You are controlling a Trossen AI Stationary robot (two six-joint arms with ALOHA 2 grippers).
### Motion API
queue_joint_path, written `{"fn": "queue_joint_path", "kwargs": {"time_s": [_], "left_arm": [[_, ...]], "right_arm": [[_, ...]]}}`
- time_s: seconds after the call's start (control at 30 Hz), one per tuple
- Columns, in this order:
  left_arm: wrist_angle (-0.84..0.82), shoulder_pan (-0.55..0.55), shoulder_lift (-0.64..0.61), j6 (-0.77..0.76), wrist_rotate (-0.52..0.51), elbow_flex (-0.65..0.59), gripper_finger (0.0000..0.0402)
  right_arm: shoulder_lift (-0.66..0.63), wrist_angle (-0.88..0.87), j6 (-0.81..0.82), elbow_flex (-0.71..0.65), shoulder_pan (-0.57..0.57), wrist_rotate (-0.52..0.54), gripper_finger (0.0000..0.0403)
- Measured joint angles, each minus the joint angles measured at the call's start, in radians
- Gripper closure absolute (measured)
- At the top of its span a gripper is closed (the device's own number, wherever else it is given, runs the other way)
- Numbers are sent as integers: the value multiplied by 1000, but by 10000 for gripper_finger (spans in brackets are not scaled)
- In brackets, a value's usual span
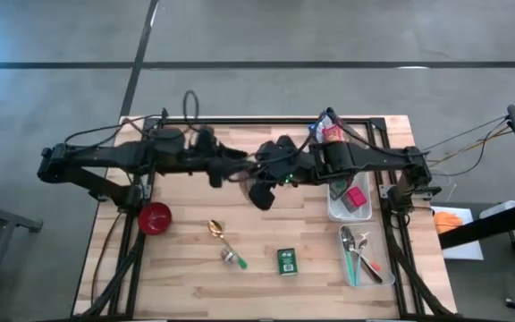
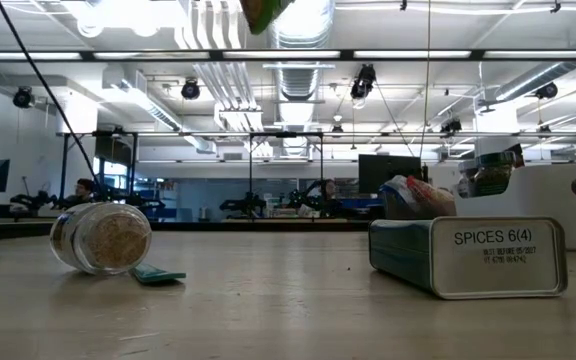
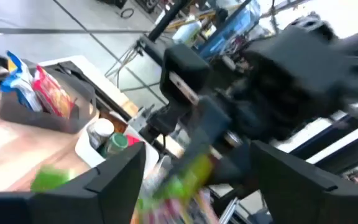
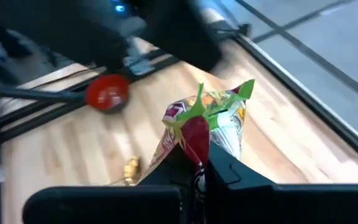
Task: Pick & Place Food Item
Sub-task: Put the green noodle pack into the black bin
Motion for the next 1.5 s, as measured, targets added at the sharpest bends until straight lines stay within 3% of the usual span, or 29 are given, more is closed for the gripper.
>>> {"fn": "queue_joint_path", "kwargs": {"time_s": [0.33, 0.73, 1.13, 1.5], "left_arm": [[-211, 32, -114, 19, -24, 1, 94], [-392, 34, -146, 63, -61, 0, 94], [-515, 34, -187, 71, -61, 0, 93], [-523, 41, -227, 95, -68, 0, 93]], "right_arm": [[-62, -244, 100, 0, -175, 72, 395], [-68, -551, 147, -48, -456, 152, 394], [-111, -588, 189, -379, -621, 139, 394], [-194, -514, 199, -671, -731, 140, 394]]}}
